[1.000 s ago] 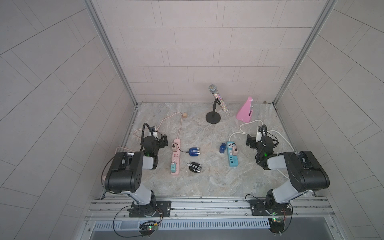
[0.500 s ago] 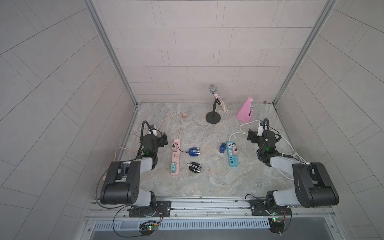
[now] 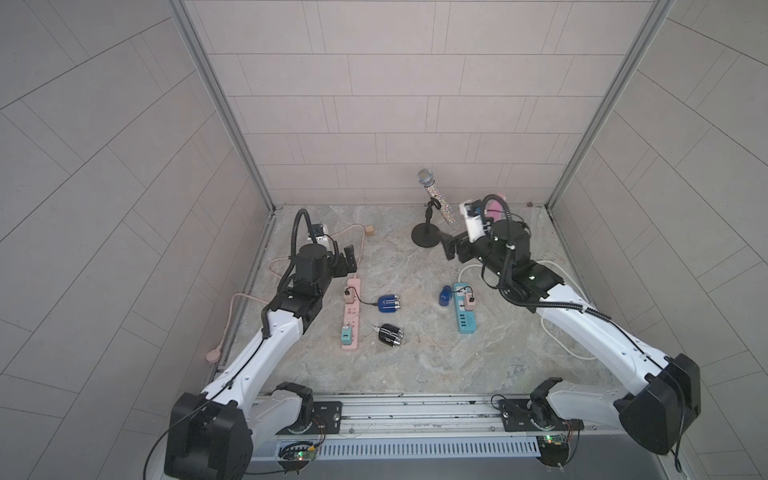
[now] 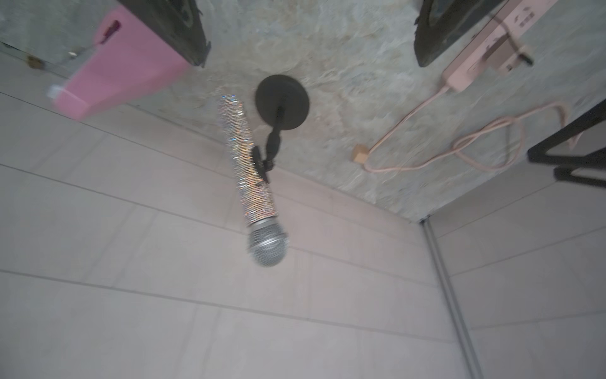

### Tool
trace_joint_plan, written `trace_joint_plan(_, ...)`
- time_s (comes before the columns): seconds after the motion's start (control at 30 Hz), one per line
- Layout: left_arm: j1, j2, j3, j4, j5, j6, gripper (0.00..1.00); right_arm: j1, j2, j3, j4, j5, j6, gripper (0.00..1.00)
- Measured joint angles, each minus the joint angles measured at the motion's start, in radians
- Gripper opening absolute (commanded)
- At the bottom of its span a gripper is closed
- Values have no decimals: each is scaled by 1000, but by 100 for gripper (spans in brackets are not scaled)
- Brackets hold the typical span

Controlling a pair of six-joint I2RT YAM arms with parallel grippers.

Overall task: Unplug the electric shaver
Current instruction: Pick up the electric shaver from the center of the board.

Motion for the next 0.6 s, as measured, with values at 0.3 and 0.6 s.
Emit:
trace_joint_plan(0.3, -19, -185, -10, -210, 91, -162, 100, 296, 143, -51, -98, -24, -58, 90)
trace_joint_plan(0.6, -39, -357, -73, -325, 154, -280, 100, 372, 223, -115, -88, -93, -79, 86)
